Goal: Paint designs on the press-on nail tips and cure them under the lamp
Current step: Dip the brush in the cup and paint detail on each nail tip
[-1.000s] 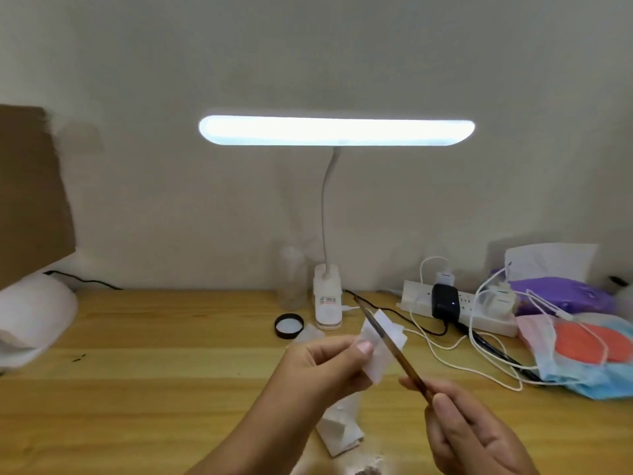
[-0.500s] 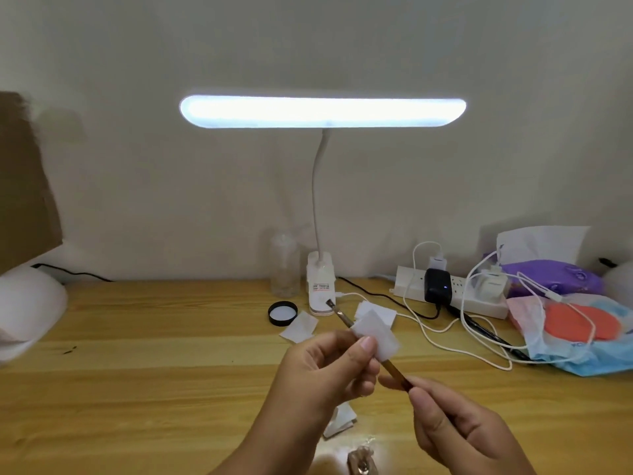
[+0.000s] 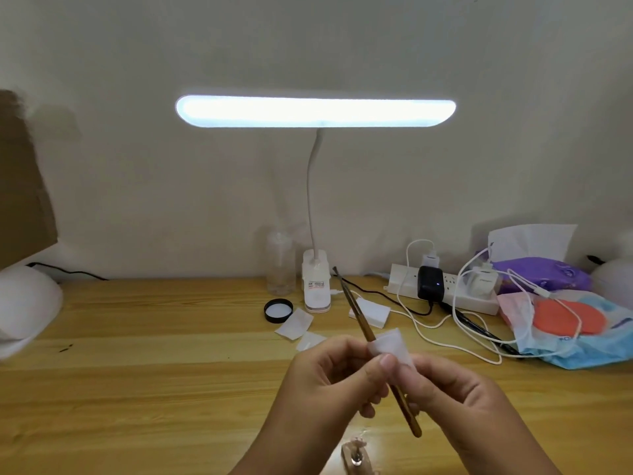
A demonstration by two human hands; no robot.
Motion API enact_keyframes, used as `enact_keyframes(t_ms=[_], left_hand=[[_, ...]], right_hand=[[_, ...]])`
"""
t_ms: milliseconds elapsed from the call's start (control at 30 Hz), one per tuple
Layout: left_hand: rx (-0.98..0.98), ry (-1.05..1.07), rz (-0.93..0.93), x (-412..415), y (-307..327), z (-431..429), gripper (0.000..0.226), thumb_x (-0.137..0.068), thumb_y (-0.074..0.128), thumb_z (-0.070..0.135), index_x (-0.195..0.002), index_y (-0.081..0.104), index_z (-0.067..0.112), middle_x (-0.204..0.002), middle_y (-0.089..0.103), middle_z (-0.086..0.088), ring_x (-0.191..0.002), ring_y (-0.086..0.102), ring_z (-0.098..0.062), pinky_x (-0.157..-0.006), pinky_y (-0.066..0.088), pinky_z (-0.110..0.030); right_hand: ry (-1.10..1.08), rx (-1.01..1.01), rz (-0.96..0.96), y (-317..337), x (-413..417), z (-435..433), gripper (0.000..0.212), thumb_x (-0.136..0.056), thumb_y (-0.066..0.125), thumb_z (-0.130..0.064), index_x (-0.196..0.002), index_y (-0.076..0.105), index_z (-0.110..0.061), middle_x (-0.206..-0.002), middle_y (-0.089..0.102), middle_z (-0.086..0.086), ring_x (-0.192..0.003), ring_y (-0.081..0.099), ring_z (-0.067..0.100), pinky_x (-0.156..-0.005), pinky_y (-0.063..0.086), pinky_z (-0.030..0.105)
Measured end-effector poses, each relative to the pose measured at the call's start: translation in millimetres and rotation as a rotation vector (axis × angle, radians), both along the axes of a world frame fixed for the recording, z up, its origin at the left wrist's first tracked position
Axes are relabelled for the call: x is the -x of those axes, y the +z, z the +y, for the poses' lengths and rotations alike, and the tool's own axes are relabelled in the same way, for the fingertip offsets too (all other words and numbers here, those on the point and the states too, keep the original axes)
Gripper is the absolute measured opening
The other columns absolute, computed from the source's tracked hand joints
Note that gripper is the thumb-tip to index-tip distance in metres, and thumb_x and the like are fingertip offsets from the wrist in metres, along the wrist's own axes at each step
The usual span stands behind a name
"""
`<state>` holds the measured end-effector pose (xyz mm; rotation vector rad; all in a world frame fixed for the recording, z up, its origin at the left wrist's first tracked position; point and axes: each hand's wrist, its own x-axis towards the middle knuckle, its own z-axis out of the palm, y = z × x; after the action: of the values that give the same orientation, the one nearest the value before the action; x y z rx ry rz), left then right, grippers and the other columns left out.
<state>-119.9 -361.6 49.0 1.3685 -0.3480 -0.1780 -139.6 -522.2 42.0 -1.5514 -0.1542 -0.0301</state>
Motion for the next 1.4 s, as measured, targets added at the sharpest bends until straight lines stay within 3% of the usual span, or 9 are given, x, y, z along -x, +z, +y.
enact_keyframes(t_ms=[100,233,400,567,667,900,1067,1300,1400], left_hand=[[-0.094,0.001,-0.050,1,-4,-1,0.019,-0.069,0.083,0.039,-0.064,0.065,0.036,-0.064,0.064,0.009,-0.059,0.057,0.001,-0.054,0.046,-0.017],[-0.120,0.010,-0.054,-3,0,4,0.018,-0.068,0.084,0.039,-0.069,0.069,0.029,-0.065,0.062,0.010,-0.061,0.057,-0.002,-0.056,0.047,-0.018],[0.025,-0.013,0.019,-9,3,9,0.013,-0.068,0.075,0.029,-0.074,0.076,0.017,-0.062,0.062,0.003,-0.055,0.056,-0.006,-0.057,0.048,-0.016],[0.044,-0.012,0.049,-8,-1,7,0.014,-0.063,0.078,0.032,-0.067,0.071,0.021,-0.061,0.064,0.002,-0.054,0.057,-0.007,-0.056,0.048,-0.016],[0.057,-0.031,0.080,-6,-2,4,0.014,-0.062,0.079,0.033,-0.062,0.069,0.024,-0.061,0.065,0.001,-0.053,0.059,-0.007,-0.055,0.048,-0.016],[0.039,-0.025,0.060,-4,-1,4,0.017,-0.072,0.078,0.036,-0.074,0.076,0.020,-0.064,0.063,0.002,-0.056,0.055,-0.006,-0.056,0.046,-0.014],[-0.028,-0.035,0.015,-2,-3,5,0.025,-0.076,0.078,0.043,-0.089,0.079,0.022,-0.065,0.061,0.004,-0.059,0.052,-0.005,-0.056,0.043,-0.014],[0.283,0.289,0.064,-31,24,42,0.020,-0.069,0.078,0.036,-0.079,0.078,0.018,-0.059,0.049,0.007,-0.051,0.044,-0.001,-0.047,0.044,-0.009],[0.348,0.297,0.156,-40,28,61,0.019,-0.068,0.075,0.031,-0.079,0.079,0.016,-0.061,0.056,0.006,-0.050,0.053,-0.001,-0.046,0.048,-0.010]], right_hand=[[-0.059,-0.018,-0.009,-2,3,1,0.024,-0.060,0.084,-0.036,-0.068,0.078,-0.014,-0.073,0.071,0.007,-0.069,0.068,0.014,-0.063,0.053,0.017],[-0.089,0.028,-0.020,-5,4,1,0.046,-0.056,0.088,-0.053,-0.067,0.072,-0.011,-0.073,0.063,0.014,-0.070,0.063,0.018,-0.066,0.052,0.023],[-0.063,-0.050,0.013,-8,6,3,0.016,-0.059,0.085,-0.019,-0.060,0.068,-0.017,-0.064,0.059,0.002,-0.059,0.056,0.012,-0.056,0.046,0.017],[-0.035,0.032,0.033,-5,8,3,0.039,-0.052,0.087,-0.043,-0.087,0.076,-0.030,-0.081,0.071,0.003,-0.069,0.065,0.010,-0.060,0.052,0.018],[-0.041,0.126,-0.056,-2,9,1,0.023,-0.063,0.080,-0.044,-0.077,0.074,-0.026,-0.074,0.069,0.002,-0.070,0.065,0.011,-0.065,0.053,0.021],[0.090,0.161,0.054,9,3,-1,0.036,-0.083,0.067,-0.053,-0.077,0.074,-0.018,-0.067,0.066,-0.004,-0.064,0.061,0.004,-0.062,0.048,0.014],[0.158,0.136,0.048,3,3,4,0.035,-0.081,0.053,-0.044,-0.074,0.068,-0.013,-0.062,0.055,-0.009,-0.059,0.050,0.003,-0.059,0.043,0.013],[0.114,0.228,-0.028,2,4,-12,0.034,-0.088,0.065,-0.053,-0.073,0.076,-0.025,-0.063,0.062,-0.001,-0.061,0.056,0.006,-0.063,0.045,0.014],[-0.016,0.155,-0.011,-2,2,-18,0.021,-0.076,0.065,-0.034,-0.077,0.081,-0.020,-0.068,0.070,0.007,-0.058,0.059,0.006,-0.059,0.048,0.013]])
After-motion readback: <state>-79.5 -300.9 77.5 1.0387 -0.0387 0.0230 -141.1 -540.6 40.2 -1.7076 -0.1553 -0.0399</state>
